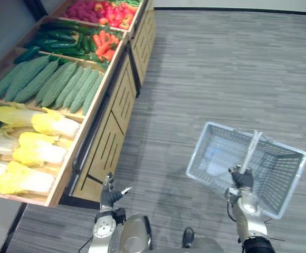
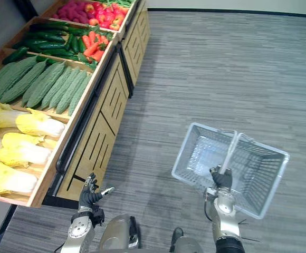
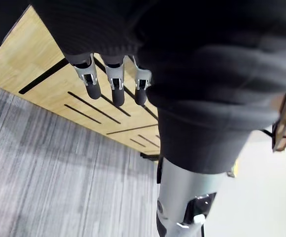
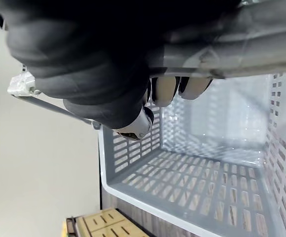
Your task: Pick vegetable in the basket
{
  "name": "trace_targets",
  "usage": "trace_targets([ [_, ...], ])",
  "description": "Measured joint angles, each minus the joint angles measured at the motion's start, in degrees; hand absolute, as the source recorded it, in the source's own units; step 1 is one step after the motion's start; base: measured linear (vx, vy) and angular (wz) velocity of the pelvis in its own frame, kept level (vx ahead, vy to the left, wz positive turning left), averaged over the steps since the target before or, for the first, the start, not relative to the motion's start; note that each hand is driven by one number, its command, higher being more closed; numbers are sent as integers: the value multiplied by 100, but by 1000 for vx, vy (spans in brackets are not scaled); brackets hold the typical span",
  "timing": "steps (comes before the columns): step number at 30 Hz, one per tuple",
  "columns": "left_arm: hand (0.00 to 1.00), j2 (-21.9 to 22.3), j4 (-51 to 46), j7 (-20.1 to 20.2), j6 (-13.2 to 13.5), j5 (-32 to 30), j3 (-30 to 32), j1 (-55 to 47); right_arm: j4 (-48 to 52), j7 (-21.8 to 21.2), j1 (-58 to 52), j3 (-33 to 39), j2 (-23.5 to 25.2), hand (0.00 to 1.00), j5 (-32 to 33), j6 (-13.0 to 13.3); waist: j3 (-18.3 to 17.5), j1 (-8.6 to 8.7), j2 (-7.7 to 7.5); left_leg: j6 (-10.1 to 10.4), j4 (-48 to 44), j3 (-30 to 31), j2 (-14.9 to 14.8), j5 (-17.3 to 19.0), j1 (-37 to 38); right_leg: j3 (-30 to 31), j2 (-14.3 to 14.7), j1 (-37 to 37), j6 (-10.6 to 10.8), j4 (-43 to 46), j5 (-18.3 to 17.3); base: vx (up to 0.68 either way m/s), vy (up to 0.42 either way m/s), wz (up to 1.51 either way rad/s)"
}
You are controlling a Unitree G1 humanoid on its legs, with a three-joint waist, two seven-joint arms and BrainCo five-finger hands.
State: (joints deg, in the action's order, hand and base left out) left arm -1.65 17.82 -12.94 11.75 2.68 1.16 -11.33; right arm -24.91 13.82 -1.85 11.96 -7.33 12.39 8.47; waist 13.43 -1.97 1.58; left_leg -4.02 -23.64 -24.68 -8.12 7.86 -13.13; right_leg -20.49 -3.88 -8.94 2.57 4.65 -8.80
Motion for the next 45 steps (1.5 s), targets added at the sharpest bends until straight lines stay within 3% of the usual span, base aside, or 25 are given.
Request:
trace_targets([
  [1,0,44,0,7,-19,0,49,-39,-135,-13,51,-33,-30,100,-6,-34,3,-57,-17,-139,19,-9,85,101,69,-12,-52,-112,29,-22,-15,360,54,48],
  [3,0,112,-9,6,-28,1,84,-147,-387,-42,35,-124,-14,100,-28,-98,19,-44,-54,-203,97,-34,273,259,393,-82,-170,-409,93,172,-27,355,85,59],
  [4,0,133,-7,15,-26,1,63,-264,-534,-56,0,-117,15,100,-29,-122,-1,-27,-15,-124,183,4,327,431,581,-191,-277,-309,314,942,-170,322,131,72],
  [5,0,115,12,29,-28,0,33,-318,-589,-87,-91,-112,27,100,-35,-189,-43,14,25,-57,344,224,411,565,839,-251,-494,89,386,2289,-212,336,118,84],
  [6,0,68,9,27,-27,-1,17,-326,-588,-131,-153,-110,42,100,-59,-225,-61,54,-26,-75,438,409,504,576,958,-192,-702,379,400,3143,-86,352,-1,142],
  [7,0,-81,26,17,-40,-5,-125,-284,-589,-180,-299,-112,78,100,-112,-253,-72,159,-127,-132,499,841,656,672,1138,313,-887,1034,417,4589,-162,368,-125,137],
  [8,0,-138,26,17,-52,-8,-161,-261,-589,-185,-358,-113,89,100,-120,-256,-70,162,-165,-121,492,1005,669,719,1197,528,-863,1237,378,4812,-357,354,-163,152],
  [10,0,-177,20,2,-65,-13,-169,-200,-576,-277,-521,-121,119,100,-152,-261,-82,165,-170,-35,496,1546,619,770,1437,869,-659,1772,199,4613,-751,341,-167,125],
  [12,0,-163,-35,-6,-65,-15,-173,-195,-463,-286,-596,-133,207,100,-152,-260,-78,169,-135,79,520,2022,495,829,1597,1229,-417,2190,134,3923,-824,378,-243,130],
  [13,0,-146,-88,-22,-65,-15,-178,-195,-312,-276,-630,-132,267,100,-113,-259,-79,190,-120,180,456,2240,401,887,1598,1517,-272,2396,159,3540,-808,473,-438,178],
  [14,0,-124,-202,-101,-66,-16,-231,-196,-55,-276,-743,-131,357,100,-61,-221,-78,238,-129,488,239,2721,303,1073,1506,2310,10,2535,327,2726,-628,362,-418,171],
  [15,0,-140,-258,-111,-65,-17,-276,-211,5,-276,-814,-130,398,100,-49,-188,-110,266,-193,626,109,2945,323,1186,1392,2719,72,2505,387,2310,-488,356,-474,218],
  [16,0,-136,-309,-130,-63,-64,-316,-188,55,-269,-951,-85,387,100,6,-157,-112,307,-185,858,-186,3341,276,1427,1294,2771,145,2405,390,2361,9,230,-335,151],
  [17,0,-51,-347,-132,-67,-74,-342,-199,47,-263,-1020,-57,354,100,48,-168,-143,225,-88,876,-245,3443,180,1433,1277,2630,201,2396,341,2474,-73,284,-410,131],
  [18,0,32,-573,-117,-62,-126,-419,-240,176,-260,-1062,-18,325,100,60,-165,-162,88,-40,1044,-275,3526,77,1308,1208,2519,248,2461,253,2828,-277,236,-399,107],
  [21,0,129,-843,-81,-18,-236,-632,-89,407,-279,-1177,-11,339,100,78,-140,-185,117,4,1121,-109,3882,-15,1015,988,2030,144,2430,82,3096,-604,158,-350,132],
  [24,0,232,-1170,-78,1,-240,-676,-87,469,-273,-1289,14,419,100,271,-135,-192,100,12,1052,305,3799,-199,495,867,1295,22,2086,-40,2685,-607,85,-303,129],
  [27,0,247,-1486,-78,0,-237,-673,-104,517,-270,-1454,61,463,100,383,-135,-192,94,-2,697,349,2746,-406,252,656,633,-172,1790,-121,2403,-560,-22,-130,116],
  [29,0,240,-1837,-109,7,-246,-621,-51,551,-271,-1583,162,511,100,399,-129,-200,95,-68,414,597,1654,-552,154,649,228,-434,1646,-172,2201,-513,-68,22,103],
  [31,0,210,-1988,-179,25,-353,-550,125,552,-278,-1615,174,549,100,407,-128,-206,45,-66,464,657,1012,-709,118,652,117,-534,1591,-96,2120,-439,-82,123,60],
  [32,0,138,-2013,-252,70,-427,-550,257,545,-285,-1617,169,589,100,412,-127,-225,42,-57,699,798,1041,-647,-28,675,150,-515,1557,-3,2055,-436,-91,133,38],
  [34,0,-51,-2009,-345,103,-598,-533,389,504,-349,-1617,125,656,100,454,-121,-283,50,-118,901,1127,1052,-499,-258,792,505,-436,1547,95,1884,-447,-43,102,21],
  [35,0,-184,-1993,-367,102,-723,-533,463,435,-409,-1611,123,686,100,485,-107,-355,124,-172,918,1344,1072,-404,-406,821,745,-382,1548,131,1784,-412,3,81,26],
  [39,0,-406,-1517,-489,101,-1123,-435,909,18,-478,-1511,47,680,100,497,-84,-488,132,-226,994,1835,1027,-155,-744,1026,979,-390,1504,160,1367,-86,95,107,-3],
  [45,0,-900,-452,-863,-201,-1702,16,1571,-222,-683,-1270,-141,654,100,493,-75,-509,417,-240,980,2127,877,-137,-844,1180,1263,-263,1425,94,899,191,57,37,-19],
])
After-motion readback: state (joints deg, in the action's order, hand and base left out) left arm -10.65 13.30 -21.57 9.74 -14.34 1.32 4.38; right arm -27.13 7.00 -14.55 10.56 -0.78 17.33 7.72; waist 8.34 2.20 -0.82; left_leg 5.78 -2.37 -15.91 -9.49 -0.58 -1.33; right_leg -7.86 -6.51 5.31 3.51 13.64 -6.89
